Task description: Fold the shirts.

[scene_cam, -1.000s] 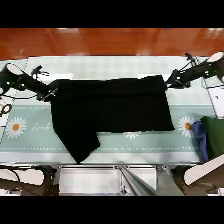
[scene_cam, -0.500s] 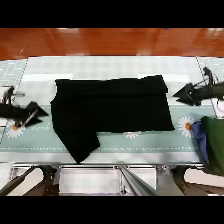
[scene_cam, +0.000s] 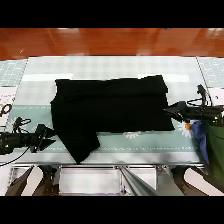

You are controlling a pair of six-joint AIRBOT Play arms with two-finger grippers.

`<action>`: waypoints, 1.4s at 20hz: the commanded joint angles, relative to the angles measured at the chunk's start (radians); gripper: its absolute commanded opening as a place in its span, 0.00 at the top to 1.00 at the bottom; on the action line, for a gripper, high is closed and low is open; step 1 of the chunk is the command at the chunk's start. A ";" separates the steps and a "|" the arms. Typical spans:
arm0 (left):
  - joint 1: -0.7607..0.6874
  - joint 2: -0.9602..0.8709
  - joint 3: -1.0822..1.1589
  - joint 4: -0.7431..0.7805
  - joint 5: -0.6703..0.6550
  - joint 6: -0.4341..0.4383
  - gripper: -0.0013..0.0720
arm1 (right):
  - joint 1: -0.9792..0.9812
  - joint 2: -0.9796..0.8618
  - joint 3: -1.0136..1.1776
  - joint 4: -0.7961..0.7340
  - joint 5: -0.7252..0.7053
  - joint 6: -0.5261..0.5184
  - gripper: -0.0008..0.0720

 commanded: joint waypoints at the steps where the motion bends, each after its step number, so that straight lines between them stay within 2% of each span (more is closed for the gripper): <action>1: -0.018 -0.016 -0.020 -0.004 0.044 -0.003 0.29 | 0.000 0.015 -0.018 0.026 0.006 -0.010 0.42; 6: -0.149 -0.144 -0.020 -0.018 0.139 0.002 0.29 | 0.000 0.015 -0.018 0.045 -0.014 -0.009 0.42; 8: -0.225 -0.197 -0.019 -0.116 0.172 0.113 0.31 | 0.000 0.015 -0.018 0.046 -0.018 -0.009 0.42; 9: -0.263 -0.225 -0.019 -0.167 0.180 0.171 0.56 | -0.001 0.015 -0.018 0.046 -0.031 -0.009 0.42; 10: -0.292 -0.254 -0.016 -0.200 0.187 0.199 0.96 | -0.003 0.015 -0.015 0.048 -0.048 -0.003 0.42; 13: -0.303 -0.283 0.008 -0.213 0.181 0.220 0.96 | -0.108 0.016 0.028 -0.011 -0.023 0.009 0.42; 16: -0.299 -0.278 0.026 -0.213 0.163 0.233 0.96 | -0.233 0.015 -0.014 -0.218 -0.016 0.151 0.42; 18: -0.299 -0.278 0.027 -0.213 0.164 0.233 0.96 | -0.242 0.014 -0.072 -0.313 -0.003 0.193 0.42; 24: -0.299 -0.278 0.027 -0.214 0.164 0.232 0.96 | -0.240 -0.035 -0.105 -0.297 -0.045 0.205 0.42; 28: -0.299 -0.278 0.027 -0.214 0.167 0.232 0.96 | -0.214 -0.112 -0.104 -0.225 -0.058 0.166 0.42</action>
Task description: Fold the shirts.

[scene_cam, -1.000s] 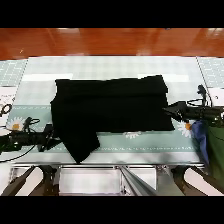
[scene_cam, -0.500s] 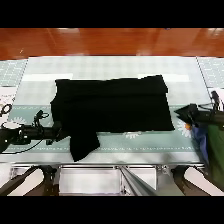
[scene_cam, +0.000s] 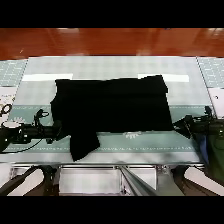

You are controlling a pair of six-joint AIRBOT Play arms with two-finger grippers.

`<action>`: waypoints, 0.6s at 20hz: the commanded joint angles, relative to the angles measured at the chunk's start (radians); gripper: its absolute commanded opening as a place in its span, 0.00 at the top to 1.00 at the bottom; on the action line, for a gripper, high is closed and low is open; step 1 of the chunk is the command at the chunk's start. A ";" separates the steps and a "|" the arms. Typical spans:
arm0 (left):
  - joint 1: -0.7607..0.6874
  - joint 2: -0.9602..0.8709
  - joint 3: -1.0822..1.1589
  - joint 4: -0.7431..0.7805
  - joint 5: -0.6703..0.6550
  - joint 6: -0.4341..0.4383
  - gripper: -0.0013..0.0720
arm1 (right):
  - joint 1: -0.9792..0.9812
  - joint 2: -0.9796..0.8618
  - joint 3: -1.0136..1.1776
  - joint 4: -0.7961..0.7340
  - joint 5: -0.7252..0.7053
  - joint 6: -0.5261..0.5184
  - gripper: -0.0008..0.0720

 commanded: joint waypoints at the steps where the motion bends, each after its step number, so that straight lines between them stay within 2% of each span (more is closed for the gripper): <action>1: -0.001 0.000 0.001 -0.001 0.004 0.001 0.96 | 0.042 -0.065 -0.004 0.083 -0.029 -0.048 0.42; 3: -0.001 0.000 0.001 -0.001 0.006 0.001 0.96 | 0.102 -0.084 -0.001 0.224 -0.067 -0.115 0.42; 4: 0.000 0.000 0.001 -0.001 0.006 0.001 0.96 | 0.134 -0.093 0.011 0.254 -0.074 -0.130 0.51; 6: 0.000 0.000 0.004 0.000 0.010 0.002 0.96 | 0.172 -0.097 0.041 0.259 -0.079 -0.163 0.95; 12: -0.001 0.000 0.082 -0.006 0.018 0.000 0.96 | 0.172 -0.097 0.156 0.154 -0.006 -0.138 0.95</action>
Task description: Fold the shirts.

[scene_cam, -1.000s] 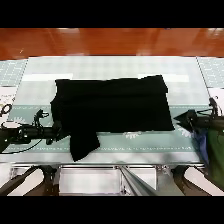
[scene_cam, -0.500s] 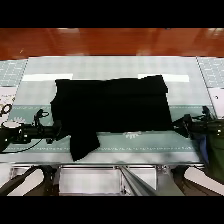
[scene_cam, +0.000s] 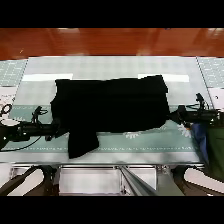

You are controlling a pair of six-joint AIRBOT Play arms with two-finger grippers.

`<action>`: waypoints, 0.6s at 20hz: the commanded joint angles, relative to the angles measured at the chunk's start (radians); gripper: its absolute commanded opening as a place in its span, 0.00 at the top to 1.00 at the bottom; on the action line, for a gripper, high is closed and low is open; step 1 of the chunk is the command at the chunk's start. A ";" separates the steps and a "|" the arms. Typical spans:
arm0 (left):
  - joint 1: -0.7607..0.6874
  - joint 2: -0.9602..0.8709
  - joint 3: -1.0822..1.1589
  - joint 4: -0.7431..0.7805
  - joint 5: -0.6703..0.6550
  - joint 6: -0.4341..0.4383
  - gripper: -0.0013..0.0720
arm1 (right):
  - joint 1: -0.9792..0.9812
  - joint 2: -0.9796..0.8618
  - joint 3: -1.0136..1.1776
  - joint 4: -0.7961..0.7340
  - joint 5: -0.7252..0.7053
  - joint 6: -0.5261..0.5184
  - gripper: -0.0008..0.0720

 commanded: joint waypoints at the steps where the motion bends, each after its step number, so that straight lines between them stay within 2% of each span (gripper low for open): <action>1: 0.000 -0.001 0.070 -0.019 0.006 -0.001 0.96 | 0.008 -0.003 0.072 -0.039 0.031 0.013 0.95; 4: -0.002 -0.014 0.180 -0.073 0.022 -0.001 0.96 | 0.016 -0.011 0.153 -0.039 0.030 0.026 0.95; 6: -0.014 -0.040 0.256 -0.108 0.082 -0.001 0.96 | 0.033 -0.046 0.213 -0.038 0.029 0.034 0.95; 12: -0.091 -0.281 0.534 -0.187 0.106 -0.003 0.96 | 0.103 -0.229 0.464 0.014 -0.001 0.077 0.95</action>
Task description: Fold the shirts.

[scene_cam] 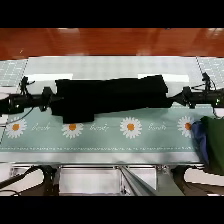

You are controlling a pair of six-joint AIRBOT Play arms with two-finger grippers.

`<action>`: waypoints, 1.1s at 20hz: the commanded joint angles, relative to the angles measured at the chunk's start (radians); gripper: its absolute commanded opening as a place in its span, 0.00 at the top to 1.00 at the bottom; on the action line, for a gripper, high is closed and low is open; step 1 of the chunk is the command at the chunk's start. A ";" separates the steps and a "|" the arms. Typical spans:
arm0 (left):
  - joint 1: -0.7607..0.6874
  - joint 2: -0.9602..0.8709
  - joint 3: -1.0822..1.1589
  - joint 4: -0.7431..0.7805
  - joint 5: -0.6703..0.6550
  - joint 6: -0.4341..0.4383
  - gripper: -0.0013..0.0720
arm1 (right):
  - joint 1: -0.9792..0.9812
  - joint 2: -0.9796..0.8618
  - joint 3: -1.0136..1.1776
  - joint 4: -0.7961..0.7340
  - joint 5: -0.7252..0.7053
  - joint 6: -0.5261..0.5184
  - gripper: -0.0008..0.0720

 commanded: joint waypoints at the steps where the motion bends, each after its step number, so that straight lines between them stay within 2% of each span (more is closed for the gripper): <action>1: -0.040 -0.147 0.172 -0.034 0.013 -0.011 0.96 | 0.048 -0.111 0.160 0.024 -0.012 0.033 0.95; 6: -0.046 -0.327 0.371 -0.034 0.013 -0.070 0.96 | 0.090 -0.268 0.358 0.034 -0.021 0.079 0.95; 11: -0.049 -0.452 0.511 -0.034 0.011 -0.070 0.96 | 0.090 -0.378 0.509 0.043 -0.024 0.106 0.95; 18: -0.086 -0.567 0.592 -0.035 0.015 -0.066 0.96 | 0.090 -0.460 0.551 0.101 -0.062 0.104 0.95; 19: -0.092 -0.572 0.592 -0.035 0.019 -0.066 0.96 | 0.090 -0.463 0.551 0.103 -0.066 0.104 0.91; 20: -0.093 -0.572 0.593 -0.036 0.019 -0.070 0.85 | 0.090 -0.463 0.552 0.106 -0.072 0.105 0.71; 21: -0.093 -0.568 0.598 -0.039 0.010 -0.077 0.59 | 0.090 -0.460 0.552 0.117 -0.072 0.104 0.41; 22: -0.086 -0.562 0.617 -0.038 -0.025 -0.077 0.30 | 0.087 -0.453 0.552 0.129 -0.056 0.101 0.42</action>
